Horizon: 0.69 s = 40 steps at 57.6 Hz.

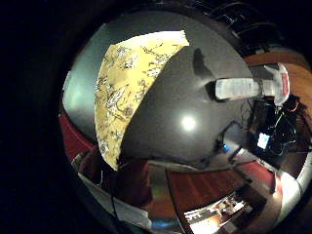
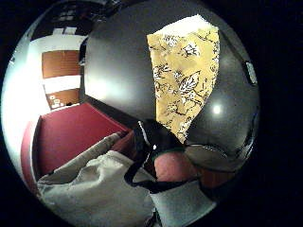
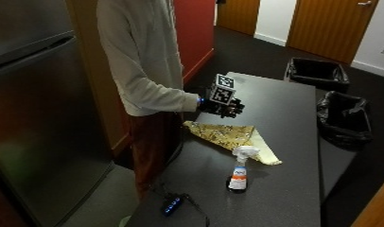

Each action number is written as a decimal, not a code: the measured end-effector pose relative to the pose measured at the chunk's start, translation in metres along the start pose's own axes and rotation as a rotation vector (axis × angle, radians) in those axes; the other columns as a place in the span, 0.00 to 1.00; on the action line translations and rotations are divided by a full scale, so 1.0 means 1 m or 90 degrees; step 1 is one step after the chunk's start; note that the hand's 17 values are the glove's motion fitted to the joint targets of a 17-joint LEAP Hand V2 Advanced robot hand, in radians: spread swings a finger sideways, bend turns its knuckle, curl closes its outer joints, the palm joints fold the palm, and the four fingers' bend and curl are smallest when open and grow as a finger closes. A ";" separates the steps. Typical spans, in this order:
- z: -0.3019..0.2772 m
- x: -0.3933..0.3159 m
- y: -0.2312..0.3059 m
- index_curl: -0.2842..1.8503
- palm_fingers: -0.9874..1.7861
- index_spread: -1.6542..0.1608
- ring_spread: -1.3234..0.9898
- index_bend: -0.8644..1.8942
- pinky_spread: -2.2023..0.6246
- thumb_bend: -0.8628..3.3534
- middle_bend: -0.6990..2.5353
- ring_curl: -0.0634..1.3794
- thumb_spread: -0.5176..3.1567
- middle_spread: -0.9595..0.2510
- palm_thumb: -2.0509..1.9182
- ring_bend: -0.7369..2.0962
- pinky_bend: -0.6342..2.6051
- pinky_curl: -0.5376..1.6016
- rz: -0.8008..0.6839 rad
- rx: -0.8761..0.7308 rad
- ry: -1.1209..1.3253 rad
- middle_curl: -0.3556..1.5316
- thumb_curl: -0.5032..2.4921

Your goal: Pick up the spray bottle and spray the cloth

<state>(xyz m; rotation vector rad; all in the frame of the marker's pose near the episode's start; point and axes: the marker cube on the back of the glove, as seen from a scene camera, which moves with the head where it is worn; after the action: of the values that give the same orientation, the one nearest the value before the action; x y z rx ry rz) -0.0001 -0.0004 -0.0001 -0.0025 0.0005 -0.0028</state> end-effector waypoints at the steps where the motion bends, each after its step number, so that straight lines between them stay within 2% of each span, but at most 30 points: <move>1: 0.000 0.000 0.000 0.15 0.36 0.79 0.58 0.36 0.81 0.25 0.27 0.06 0.25 0.78 0.61 0.33 0.30 0.29 -0.001 -0.001 0.000 0.21 0.20; 7: -0.004 0.003 0.001 0.17 0.35 0.71 0.59 0.37 0.84 0.25 0.28 0.08 0.33 0.78 0.62 0.33 0.31 0.31 -0.012 -0.009 0.009 0.24 0.21; 14: -0.007 -0.002 0.001 0.18 0.34 0.68 0.60 0.37 0.85 0.24 0.28 0.10 0.38 0.77 0.63 0.34 0.31 0.33 -0.002 0.000 0.007 0.26 0.23; 40: -0.027 0.010 0.020 0.22 0.33 0.65 0.60 0.37 0.86 0.20 0.27 0.16 0.41 0.77 0.65 0.34 0.30 0.37 0.017 0.087 0.027 0.31 0.27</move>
<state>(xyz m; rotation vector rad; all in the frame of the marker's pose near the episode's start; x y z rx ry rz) 0.0101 0.0193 -0.0270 0.1347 0.0428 0.0236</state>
